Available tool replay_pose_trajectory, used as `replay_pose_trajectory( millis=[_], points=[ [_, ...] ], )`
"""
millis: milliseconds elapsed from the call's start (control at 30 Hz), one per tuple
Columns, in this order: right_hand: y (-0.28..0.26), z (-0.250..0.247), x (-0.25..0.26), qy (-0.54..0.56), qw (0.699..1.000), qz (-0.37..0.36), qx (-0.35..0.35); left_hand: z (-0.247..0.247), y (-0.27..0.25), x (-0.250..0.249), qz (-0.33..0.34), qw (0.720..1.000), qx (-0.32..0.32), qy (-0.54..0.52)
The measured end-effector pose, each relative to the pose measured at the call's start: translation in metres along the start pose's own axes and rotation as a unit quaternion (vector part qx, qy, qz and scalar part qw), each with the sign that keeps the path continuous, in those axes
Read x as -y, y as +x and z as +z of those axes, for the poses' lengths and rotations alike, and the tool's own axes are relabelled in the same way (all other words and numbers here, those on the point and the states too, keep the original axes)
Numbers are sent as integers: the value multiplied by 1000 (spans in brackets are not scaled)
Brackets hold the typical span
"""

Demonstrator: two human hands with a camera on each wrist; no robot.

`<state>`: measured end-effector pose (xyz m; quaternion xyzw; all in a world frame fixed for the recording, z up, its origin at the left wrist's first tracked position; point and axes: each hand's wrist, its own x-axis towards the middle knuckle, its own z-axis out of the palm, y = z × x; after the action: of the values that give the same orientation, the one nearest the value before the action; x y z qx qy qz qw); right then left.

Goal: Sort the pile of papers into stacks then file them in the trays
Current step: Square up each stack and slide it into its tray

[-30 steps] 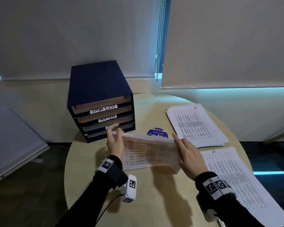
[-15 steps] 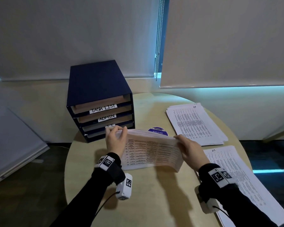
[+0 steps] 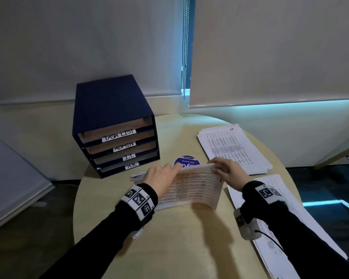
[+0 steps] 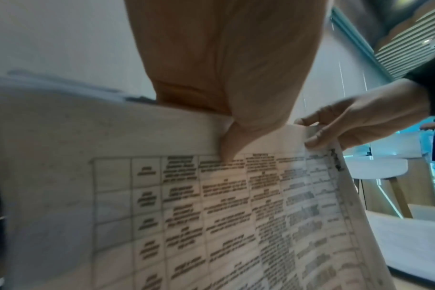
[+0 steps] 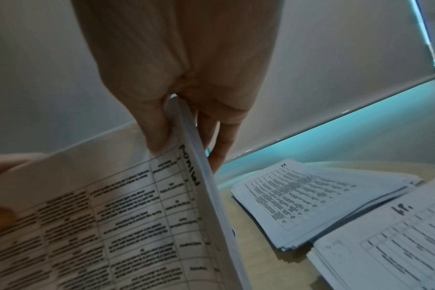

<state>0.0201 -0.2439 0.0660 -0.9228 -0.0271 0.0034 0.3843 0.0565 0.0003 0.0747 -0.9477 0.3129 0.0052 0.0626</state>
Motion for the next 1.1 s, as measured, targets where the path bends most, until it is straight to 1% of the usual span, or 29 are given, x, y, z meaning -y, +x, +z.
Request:
replay_pose_trajectory(
  millis=[100, 167, 233, 267, 300, 333, 367, 400, 433, 467, 500, 533, 600, 667, 733, 800, 867, 933, 1000, 1067, 1100],
  points=[
    [0, 2, -5, 72, 996, 39, -37, 3, -5, 2, 27, 999, -19, 9],
    [-3, 10, -10, 130, 986, 73, -76, 4, -10, 8, 12, 1000, -20, -9],
    [-8, 26, -19, 164, 973, 109, -122, 7, -15, 18, -32, 997, -41, -60],
    [-11, 36, -23, 171, 965, 128, -152, 8, -19, 23, -64, 992, -55, -95],
    [-14, 46, -28, 184, 955, 151, -176, 9, -25, 28, -98, 983, -69, -142],
    [-17, 55, -29, 213, 944, 175, -183, 16, -31, 35, -129, 965, -65, -218],
    [-21, 65, -28, 255, 930, 203, -169, 24, -38, 40, -161, 929, -58, -328],
    [-24, 75, -27, 301, 916, 227, -138, 35, -46, 45, -187, 871, -51, -452],
    [-28, 84, -24, 341, 901, 250, -92, 48, -53, 48, -213, 802, -53, -555],
    [-31, 95, -20, 368, 888, 272, -38, 61, -59, 50, -243, 746, -56, -617],
    [-34, 105, -16, 385, 877, 288, 13, 74, -66, 49, -281, 712, -56, -641],
    [-36, 114, -13, 388, 872, 293, 58, 86, -72, 48, -317, 677, -61, -661],
    [-35, 128, -4, 361, 876, 294, 122, 106, -82, 46, -376, 608, -82, -695],
    [-33, 135, 6, 336, 885, 283, 156, 122, -92, 45, -419, 562, -107, -706],
    [-26, 138, 13, 319, 895, 260, 173, 133, -98, 46, -455, 531, -126, -704],
    [-14, 142, 17, 311, 901, 241, 181, 139, -102, 48, -475, 508, -137, -706],
    [3, 143, 19, 292, 912, 220, 185, 141, -100, 53, -487, 494, -148, -705],
    [20, 143, 21, 280, 920, 207, 183, 139, -95, 56, -490, 504, -169, -691],
    [31, 143, 18, 270, 923, 207, 178, 139, -88, 58, -483, 525, -188, -675],
    [35, 145, 13, 263, 922, 225, 171, 142, -82, 57, -477, 547, -185, -663],
    [34, 147, 10, 263, 920, 237, 169, 145, -80, 56, -478, 553, -177, -660]
  ],
)
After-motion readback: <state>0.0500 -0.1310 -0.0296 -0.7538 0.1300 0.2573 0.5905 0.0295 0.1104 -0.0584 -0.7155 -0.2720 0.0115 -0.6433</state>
